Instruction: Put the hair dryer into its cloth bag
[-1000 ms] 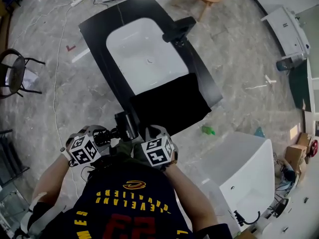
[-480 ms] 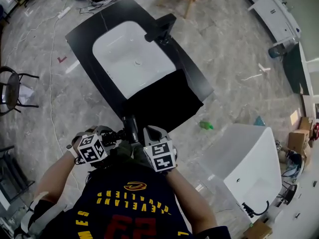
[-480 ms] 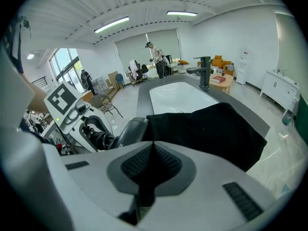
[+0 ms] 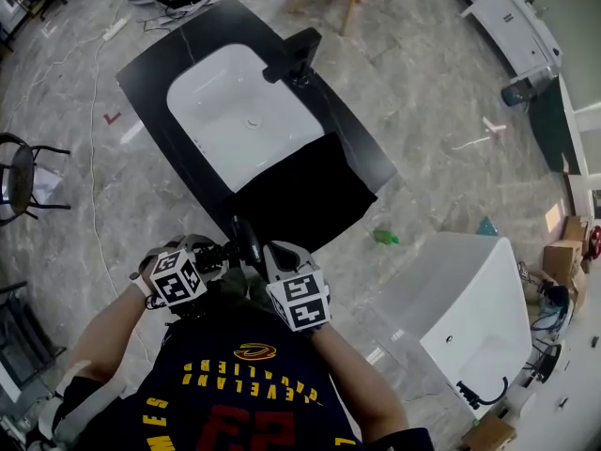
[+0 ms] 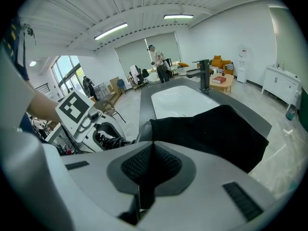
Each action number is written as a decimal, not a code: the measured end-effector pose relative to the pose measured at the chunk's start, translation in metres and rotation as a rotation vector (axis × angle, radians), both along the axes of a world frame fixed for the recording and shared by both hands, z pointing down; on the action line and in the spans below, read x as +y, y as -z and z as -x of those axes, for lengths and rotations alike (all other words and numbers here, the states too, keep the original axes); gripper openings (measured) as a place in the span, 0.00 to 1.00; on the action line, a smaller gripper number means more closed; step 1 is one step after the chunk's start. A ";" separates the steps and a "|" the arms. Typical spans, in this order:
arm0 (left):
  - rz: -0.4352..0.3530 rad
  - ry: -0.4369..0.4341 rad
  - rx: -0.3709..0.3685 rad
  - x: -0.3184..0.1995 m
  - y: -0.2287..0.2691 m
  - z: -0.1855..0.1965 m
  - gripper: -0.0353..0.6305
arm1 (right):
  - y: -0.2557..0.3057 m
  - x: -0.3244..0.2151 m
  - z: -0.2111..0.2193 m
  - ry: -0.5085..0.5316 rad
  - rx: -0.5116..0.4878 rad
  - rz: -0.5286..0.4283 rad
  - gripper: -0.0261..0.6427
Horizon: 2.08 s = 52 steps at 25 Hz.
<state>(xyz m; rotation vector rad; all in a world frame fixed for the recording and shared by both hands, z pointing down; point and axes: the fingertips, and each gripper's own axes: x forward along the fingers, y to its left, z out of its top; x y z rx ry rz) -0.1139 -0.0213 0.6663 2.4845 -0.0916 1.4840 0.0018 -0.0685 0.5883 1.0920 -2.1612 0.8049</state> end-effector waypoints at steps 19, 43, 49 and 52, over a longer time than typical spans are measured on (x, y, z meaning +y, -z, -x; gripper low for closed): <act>-0.004 0.109 0.001 -0.045 -0.010 -0.074 0.41 | 0.012 -0.006 0.008 0.018 -0.039 -0.022 0.06; -0.122 0.159 0.076 -0.059 -0.010 -0.087 0.60 | 0.019 -0.006 0.000 -0.018 -0.038 -0.031 0.06; -0.029 0.238 0.085 -0.039 -0.016 -0.038 0.60 | 0.019 -0.009 -0.003 -0.041 -0.040 -0.033 0.06; 0.029 0.233 0.074 -0.025 -0.024 -0.028 0.60 | 0.018 -0.010 -0.005 -0.058 -0.040 -0.031 0.06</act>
